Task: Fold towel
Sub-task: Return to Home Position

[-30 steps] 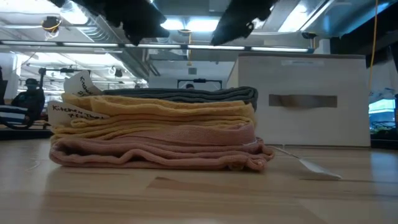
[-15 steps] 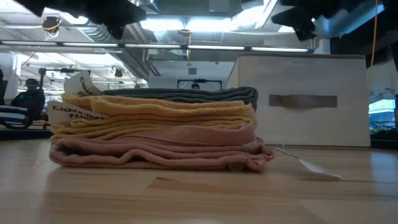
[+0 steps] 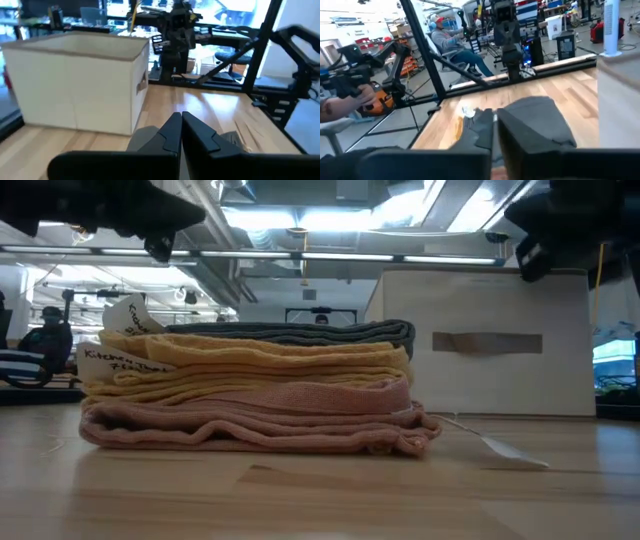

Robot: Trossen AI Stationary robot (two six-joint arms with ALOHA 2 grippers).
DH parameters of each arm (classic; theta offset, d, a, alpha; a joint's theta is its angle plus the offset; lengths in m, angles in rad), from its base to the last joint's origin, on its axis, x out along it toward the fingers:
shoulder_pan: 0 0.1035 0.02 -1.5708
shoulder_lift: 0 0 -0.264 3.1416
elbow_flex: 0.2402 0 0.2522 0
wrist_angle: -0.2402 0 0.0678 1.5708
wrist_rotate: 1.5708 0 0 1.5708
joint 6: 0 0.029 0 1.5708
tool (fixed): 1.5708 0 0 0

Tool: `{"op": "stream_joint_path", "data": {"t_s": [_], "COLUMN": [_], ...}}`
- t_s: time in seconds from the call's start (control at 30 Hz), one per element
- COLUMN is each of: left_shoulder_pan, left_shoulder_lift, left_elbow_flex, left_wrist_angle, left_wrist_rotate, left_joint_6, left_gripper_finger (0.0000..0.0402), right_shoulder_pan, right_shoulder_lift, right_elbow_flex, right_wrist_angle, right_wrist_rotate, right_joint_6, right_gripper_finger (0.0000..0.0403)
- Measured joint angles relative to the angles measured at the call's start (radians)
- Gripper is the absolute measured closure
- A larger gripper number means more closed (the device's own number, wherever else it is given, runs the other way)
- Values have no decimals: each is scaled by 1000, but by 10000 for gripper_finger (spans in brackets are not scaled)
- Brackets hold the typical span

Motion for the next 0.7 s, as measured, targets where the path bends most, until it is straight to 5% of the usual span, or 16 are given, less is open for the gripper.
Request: {"op": "stream_joint_path", "data": {"t_s": [0.2,0.33,0.47,0.7], "left_shoulder_pan": [0,-1,5,34], "left_shoulder_lift": [-19,-16,-8,-36], "left_elbow_flex": [-12,-12,-12,-13], "left_wrist_angle": [-4,-17,-34,-32], "left_wrist_rotate": [-23,-24,-27,79], "left_joint_6": [-132,-174,-117,15], "left_gripper_finger": [397,397,397,396], "right_shoulder_pan": [0,-1,0,0], "right_shoulder_lift": [-145,-196,-199,-226], "right_elbow_flex": [-97,-159,-166,-167], "right_wrist_angle": [6,-21,-76,-50], "right_wrist_rotate": [-10,80,158,121], "right_joint_6": [16,17,49,-36], "right_gripper_finger": [382,378,377,377]}}
